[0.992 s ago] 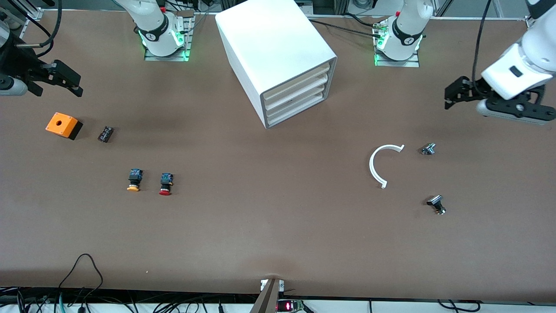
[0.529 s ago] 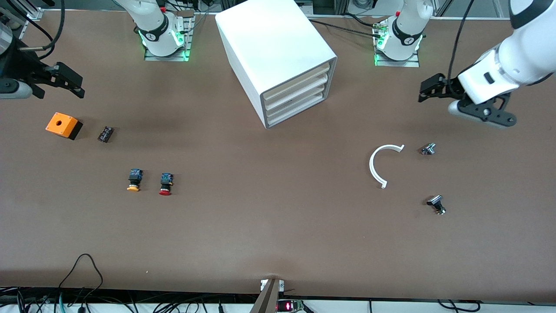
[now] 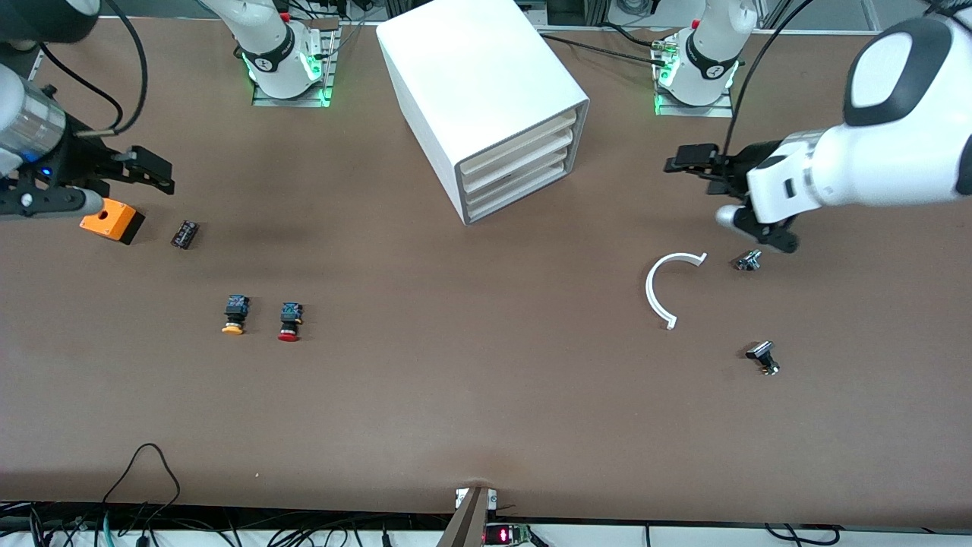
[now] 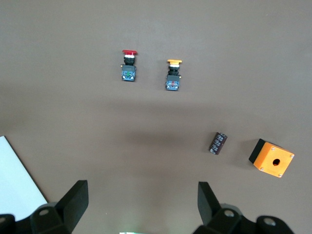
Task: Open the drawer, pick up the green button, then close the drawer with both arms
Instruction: 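Reach the left gripper toward the white cabinet's drawer handle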
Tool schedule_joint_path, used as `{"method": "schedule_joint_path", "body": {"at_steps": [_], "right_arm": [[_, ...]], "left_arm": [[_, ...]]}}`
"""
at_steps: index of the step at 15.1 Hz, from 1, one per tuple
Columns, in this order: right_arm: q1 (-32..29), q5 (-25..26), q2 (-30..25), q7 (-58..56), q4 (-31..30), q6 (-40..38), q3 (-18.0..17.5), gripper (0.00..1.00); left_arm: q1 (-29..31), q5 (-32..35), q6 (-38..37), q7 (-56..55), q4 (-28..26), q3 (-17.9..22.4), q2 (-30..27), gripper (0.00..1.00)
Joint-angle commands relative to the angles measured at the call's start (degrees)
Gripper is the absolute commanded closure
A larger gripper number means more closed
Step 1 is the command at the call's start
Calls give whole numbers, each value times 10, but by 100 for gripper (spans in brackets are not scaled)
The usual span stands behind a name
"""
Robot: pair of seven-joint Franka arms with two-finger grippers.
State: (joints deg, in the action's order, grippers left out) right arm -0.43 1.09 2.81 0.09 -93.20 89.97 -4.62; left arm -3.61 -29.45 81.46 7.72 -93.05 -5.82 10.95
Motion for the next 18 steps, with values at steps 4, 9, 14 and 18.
{"method": "schedule_joint_path", "body": {"at_steps": [4,9,14,18], "right_arm": [[3,-8,31,2,6,3,0,1],[42,-20,63,88,2,33,0,1],[87,-21,102,210,1,95,-1,1],[130,-27,131,315,2,123,-1,1]], "left_arm": [[1,-128,-10,161,10,-2,102,0],[5,-208,104,346,-104,-2,127,1],[-4,-351,185,554,-256,-3,148,3],[-10,-444,205,615,-323,-23,166,8]]}}
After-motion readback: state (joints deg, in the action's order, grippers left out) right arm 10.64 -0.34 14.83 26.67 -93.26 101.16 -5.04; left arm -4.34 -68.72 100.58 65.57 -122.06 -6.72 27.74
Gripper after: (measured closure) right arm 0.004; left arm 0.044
